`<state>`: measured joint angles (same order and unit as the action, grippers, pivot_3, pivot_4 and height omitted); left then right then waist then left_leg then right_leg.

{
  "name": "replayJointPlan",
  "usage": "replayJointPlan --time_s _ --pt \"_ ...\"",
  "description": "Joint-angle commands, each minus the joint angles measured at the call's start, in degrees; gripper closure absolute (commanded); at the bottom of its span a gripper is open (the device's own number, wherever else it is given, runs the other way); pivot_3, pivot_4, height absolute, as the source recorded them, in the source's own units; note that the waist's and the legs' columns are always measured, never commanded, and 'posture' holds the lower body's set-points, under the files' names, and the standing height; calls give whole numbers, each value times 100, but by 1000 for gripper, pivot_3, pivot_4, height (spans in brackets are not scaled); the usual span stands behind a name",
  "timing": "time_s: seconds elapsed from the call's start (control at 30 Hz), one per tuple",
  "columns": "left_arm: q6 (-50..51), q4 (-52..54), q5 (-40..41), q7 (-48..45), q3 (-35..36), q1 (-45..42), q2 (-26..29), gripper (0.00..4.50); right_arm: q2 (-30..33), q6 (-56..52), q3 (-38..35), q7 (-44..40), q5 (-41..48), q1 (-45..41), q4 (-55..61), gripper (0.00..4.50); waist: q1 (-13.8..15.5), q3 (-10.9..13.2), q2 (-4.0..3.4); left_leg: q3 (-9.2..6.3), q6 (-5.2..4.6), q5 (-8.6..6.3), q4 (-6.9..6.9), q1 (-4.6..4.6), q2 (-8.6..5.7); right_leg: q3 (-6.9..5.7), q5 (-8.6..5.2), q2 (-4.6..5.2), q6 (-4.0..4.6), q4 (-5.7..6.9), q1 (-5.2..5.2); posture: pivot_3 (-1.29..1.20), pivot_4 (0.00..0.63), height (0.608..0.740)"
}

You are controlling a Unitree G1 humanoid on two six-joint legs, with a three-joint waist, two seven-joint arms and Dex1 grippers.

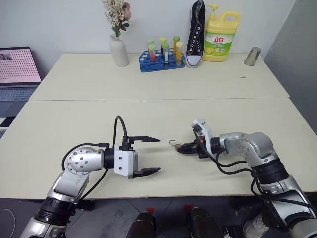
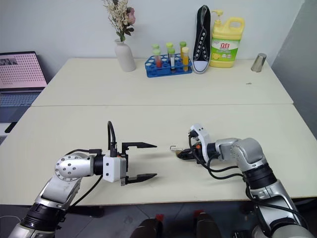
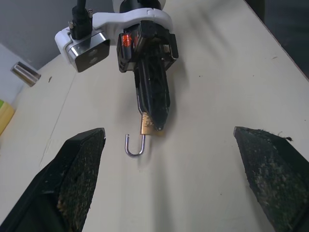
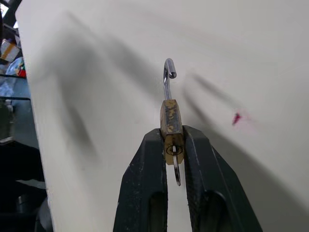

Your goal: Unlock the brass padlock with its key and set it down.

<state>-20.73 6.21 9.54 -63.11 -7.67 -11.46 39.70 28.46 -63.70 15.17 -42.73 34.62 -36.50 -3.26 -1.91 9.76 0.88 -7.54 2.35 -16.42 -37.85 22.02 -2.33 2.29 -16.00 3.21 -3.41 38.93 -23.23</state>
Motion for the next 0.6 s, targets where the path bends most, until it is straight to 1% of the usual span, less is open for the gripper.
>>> replayJointPlan --time_s 0.03,0.1,0.13,0.17,0.2,0.27,0.3,0.4,0.47,0.53,0.6 --pt "1189 261 695 318 156 37 -175 0 313 149 -68 -307 -136 15 144 2594 1 0 0 0 0 0 0 0 0 0 0 0 0 0 0 0 150 740" --pt "1840 352 956 445 228 42 -225 0 510 164 -109 -390 -164 144 339 1905 6 0 0 -3 -1 0 -1 0 0 -1 0 2 0 0 2 0 150 740" --pt "2108 403 1050 502 266 45 -228 0 704 321 -65 -451 -275 266 555 1523 6 0 1 -4 -1 0 -2 1 0 -3 0 2 -1 0 3 0 150 740" --pt "2412 455 1081 574 274 40 -197 0 898 515 -56 -482 -402 406 805 1267 9 0 0 -4 -1 0 -2 0 0 -4 0 1 -1 0 3 0 150 740" --pt "2610 510 1116 596 287 43 -162 0 1106 741 -86 -499 -533 568 1125 872 16 0 0 -5 -1 0 -2 1 0 -4 0 2 -1 1 3 0 150 740" --pt "2805 601 1105 632 321 50 -123 0 1354 1057 -168 -517 -680 796 1569 216 12 0 0 -5 -1 0 -2 2 0 -5 -1 3 -1 0 3 0 150 740" --pt "2832 635 1089 643 343 59 -114 0 1423 1158 -202 -523 -715 877 1718 43 11 0 1 -2 0 0 -2 2 -1 -4 -1 3 -1 0 3 0 150 740" --pt "3062 694 903 613 326 117 97 0 1825 1774 -652 -510 -876 1413 2590 43 4 1 0 -2 0 0 -1 1 1 -4 -1 -2 -1 0 2 0 150 740" --pt "2983 738 876 479 371 222 247 0 2043 2049 -1162 -609 -734 1938 3165 43 5 2 -2 -2 0 0 3 0 2 -4 -1 -5 -1 0 1 0 150 740" --pt "2866 759 860 424 405 276 319 0 2142 2095 -1451 -648 -605 2276 3485 43 10 2 -1 -1 0 0 4 -1 3 -3 -1 -4 -2 -2 3 0 150 740" --pt "2865 741 884 410 430 269 316 0 2154 2143 -1566 -639 -586 2456 3609 43 13 2 1 0 0 0 0 0 5 -1 -1 -2 -2 -3 6 0 150 740"
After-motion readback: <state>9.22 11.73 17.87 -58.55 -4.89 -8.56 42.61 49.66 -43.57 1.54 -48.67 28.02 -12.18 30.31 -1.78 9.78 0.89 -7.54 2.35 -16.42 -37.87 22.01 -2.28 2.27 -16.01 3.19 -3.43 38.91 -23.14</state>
